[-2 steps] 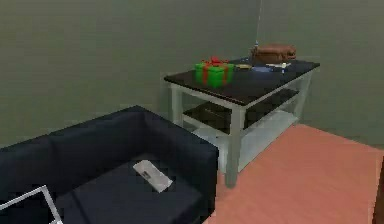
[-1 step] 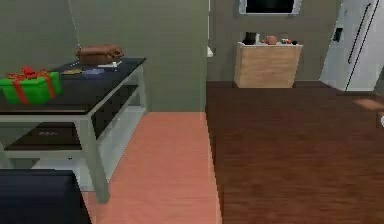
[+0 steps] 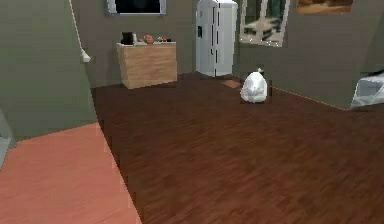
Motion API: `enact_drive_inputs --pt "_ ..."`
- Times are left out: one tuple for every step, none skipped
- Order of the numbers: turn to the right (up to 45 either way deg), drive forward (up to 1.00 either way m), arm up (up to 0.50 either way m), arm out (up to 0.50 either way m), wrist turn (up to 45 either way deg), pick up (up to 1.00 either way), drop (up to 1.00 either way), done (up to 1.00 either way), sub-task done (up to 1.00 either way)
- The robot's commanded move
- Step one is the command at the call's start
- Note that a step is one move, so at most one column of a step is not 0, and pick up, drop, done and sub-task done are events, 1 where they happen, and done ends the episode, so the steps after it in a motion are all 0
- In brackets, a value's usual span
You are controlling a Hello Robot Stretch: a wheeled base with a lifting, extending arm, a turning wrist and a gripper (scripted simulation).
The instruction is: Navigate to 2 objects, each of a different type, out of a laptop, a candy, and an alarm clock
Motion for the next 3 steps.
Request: enact_drive_inputs --pt "0.0 1.00 0.00 0.00 0.0 0.00 0.00 0.00 0.00" --pt "0.0 1.00 0.00 0.00 0.0 0.00 0.00 0.00 0.00" --pt "0.0 1.00 0.00 0.00 0.0 0.00 0.00 0.00 0.00"
